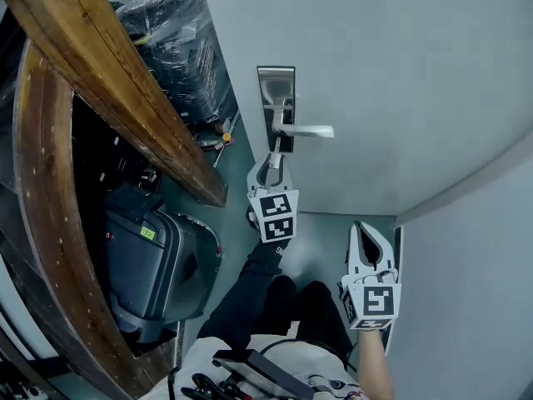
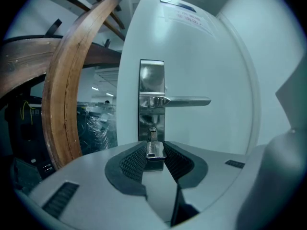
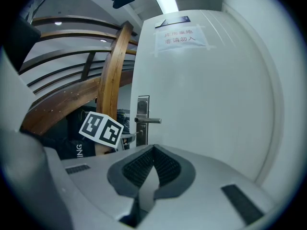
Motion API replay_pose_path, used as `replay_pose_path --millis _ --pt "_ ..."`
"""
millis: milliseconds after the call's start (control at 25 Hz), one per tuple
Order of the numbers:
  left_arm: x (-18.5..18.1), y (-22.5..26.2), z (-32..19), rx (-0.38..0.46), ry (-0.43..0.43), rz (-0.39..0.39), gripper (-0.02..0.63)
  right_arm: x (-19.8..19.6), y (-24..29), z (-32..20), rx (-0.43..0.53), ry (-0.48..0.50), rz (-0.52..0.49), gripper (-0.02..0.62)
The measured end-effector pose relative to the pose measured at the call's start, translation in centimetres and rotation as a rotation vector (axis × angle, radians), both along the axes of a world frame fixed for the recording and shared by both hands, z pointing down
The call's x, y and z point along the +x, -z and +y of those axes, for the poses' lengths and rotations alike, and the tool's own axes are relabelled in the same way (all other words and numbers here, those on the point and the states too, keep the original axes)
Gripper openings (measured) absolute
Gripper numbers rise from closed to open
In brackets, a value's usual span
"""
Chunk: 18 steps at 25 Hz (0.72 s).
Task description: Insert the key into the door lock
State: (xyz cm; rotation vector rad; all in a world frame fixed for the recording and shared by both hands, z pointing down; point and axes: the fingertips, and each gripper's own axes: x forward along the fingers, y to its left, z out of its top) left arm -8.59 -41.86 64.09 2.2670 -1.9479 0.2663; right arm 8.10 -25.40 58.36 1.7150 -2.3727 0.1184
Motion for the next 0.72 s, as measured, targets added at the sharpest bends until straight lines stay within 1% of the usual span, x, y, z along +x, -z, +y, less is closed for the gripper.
replay_pose_path --millis 280,720 --pt "0.4 -0.3 -1.3 0.003 0.001 0.018 0.117 1.1 -1.0 -0.5 -0.017 -0.023 0.015 0.005" --pt "0.2 -0.5 -2.4 0.002 -0.004 -0.004 0.117 0.7 -2.0 -1.0 -0.029 -0.016 -0.001 0.005"
